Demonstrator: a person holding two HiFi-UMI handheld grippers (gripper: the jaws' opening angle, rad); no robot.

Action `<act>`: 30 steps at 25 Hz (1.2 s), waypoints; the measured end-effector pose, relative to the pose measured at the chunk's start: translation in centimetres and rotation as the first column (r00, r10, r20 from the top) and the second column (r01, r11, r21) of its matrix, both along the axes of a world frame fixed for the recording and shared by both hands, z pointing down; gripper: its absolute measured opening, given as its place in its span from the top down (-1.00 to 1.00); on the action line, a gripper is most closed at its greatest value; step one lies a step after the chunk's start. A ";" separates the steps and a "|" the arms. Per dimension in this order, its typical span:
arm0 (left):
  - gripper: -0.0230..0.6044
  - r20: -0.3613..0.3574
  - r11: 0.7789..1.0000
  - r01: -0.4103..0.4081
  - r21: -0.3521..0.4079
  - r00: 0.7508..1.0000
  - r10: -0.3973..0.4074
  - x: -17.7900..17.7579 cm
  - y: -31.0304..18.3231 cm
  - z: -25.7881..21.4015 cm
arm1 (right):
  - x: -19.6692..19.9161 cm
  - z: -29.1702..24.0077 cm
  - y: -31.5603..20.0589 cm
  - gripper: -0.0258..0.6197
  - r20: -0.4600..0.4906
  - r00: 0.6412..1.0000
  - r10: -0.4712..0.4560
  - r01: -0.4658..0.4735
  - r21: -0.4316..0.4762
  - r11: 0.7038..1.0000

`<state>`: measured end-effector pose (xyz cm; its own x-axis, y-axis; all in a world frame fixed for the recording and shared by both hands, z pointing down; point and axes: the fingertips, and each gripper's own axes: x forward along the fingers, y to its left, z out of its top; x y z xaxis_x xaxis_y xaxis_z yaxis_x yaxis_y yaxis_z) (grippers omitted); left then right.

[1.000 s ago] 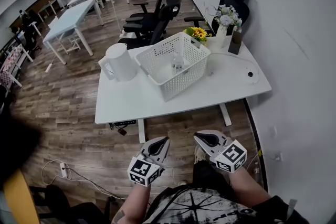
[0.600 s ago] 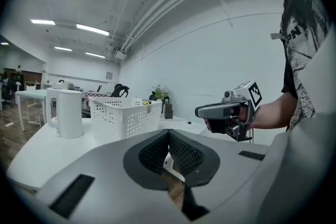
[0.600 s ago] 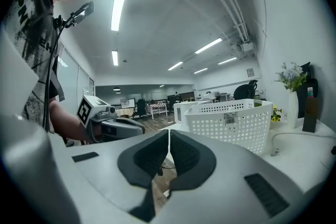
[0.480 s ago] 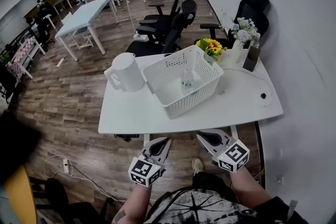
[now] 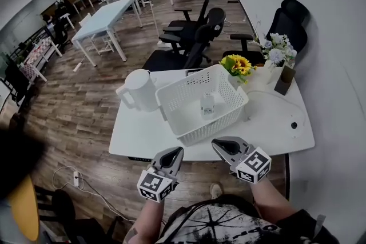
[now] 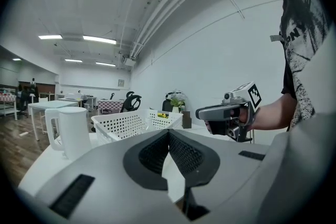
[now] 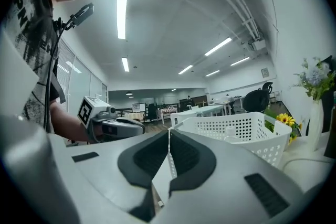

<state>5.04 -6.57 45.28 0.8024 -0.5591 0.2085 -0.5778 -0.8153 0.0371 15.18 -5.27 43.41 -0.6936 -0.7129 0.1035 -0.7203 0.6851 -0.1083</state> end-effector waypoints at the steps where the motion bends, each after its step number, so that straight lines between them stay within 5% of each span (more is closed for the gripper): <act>1: 0.90 0.000 1.000 0.014 0.004 1.000 -0.014 0.0 -0.5 -0.1 | 0.2 -0.2 -0.6 0.85 0.001 1.000 -0.008 0.008 0.004 1.000; 12: 0.89 0.001 0.992 0.126 0.027 0.992 -0.126 -0.8 -4.6 -0.2 | 0.7 -0.6 -5.6 0.85 -0.021 0.993 -0.115 0.116 0.033 0.993; 18: 0.90 0.010 0.992 0.129 0.014 0.992 -0.129 -1.5 -5.6 0.3 | 1.6 -2.1 -8.0 0.85 -0.056 0.994 -0.095 0.098 0.052 0.994; 30: 0.90 -0.003 0.996 0.083 -0.014 0.997 -0.083 -3.7 -8.3 0.9 | 3.7 -3.5 -15.1 0.83 -0.319 0.948 -0.004 0.014 0.031 0.999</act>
<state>1.32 -14.91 46.22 0.7540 -0.6211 0.2139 -0.6436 -0.7637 0.0507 18.93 -20.35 39.94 -0.6345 -0.7134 0.2975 -0.7073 0.6911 0.1487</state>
